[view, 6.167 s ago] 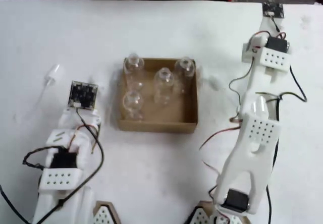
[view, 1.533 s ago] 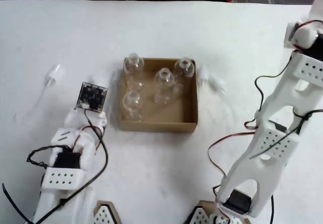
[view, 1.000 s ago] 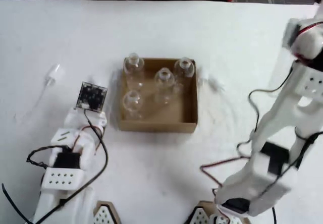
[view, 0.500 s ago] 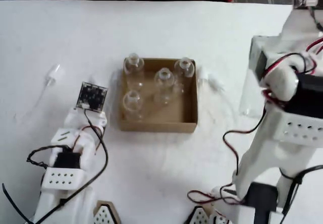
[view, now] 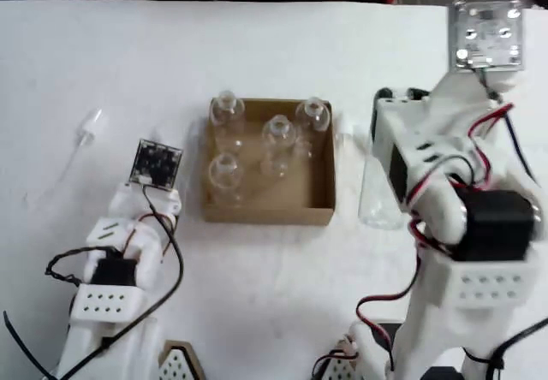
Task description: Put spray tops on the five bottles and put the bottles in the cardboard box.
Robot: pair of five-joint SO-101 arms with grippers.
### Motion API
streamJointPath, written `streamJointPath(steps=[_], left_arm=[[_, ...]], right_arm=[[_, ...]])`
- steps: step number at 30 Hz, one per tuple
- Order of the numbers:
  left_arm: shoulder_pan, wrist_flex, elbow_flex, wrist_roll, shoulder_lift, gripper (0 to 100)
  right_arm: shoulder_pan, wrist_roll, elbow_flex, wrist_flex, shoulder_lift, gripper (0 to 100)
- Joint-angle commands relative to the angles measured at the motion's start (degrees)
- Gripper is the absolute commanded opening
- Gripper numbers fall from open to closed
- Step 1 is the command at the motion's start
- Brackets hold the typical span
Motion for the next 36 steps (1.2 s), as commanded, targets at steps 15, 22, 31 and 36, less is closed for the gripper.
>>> streamJointPath(steps=[15, 22, 31, 36], left_arm=[[-1.2, -1.6, -0.5, 0.6, 0.3, 3], [-1.2, -1.6, -0.5, 0.6, 0.3, 3], [-1.0, -1.6, -0.6, 0.6, 0.3, 3], [-1.0, -1.6, -0.6, 0.6, 0.3, 3]], right_arm=[[-6.0, 0.3, 66.8, -63.6, -31.9, 1.5], [-13.9, 0.3, 86.6, -87.6, -34.8, 1.5], [-15.1, 0.4, 101.9, -105.8, -34.8, 1.5], [-15.3, 0.4, 103.6, -106.2, -34.9, 1.5]])
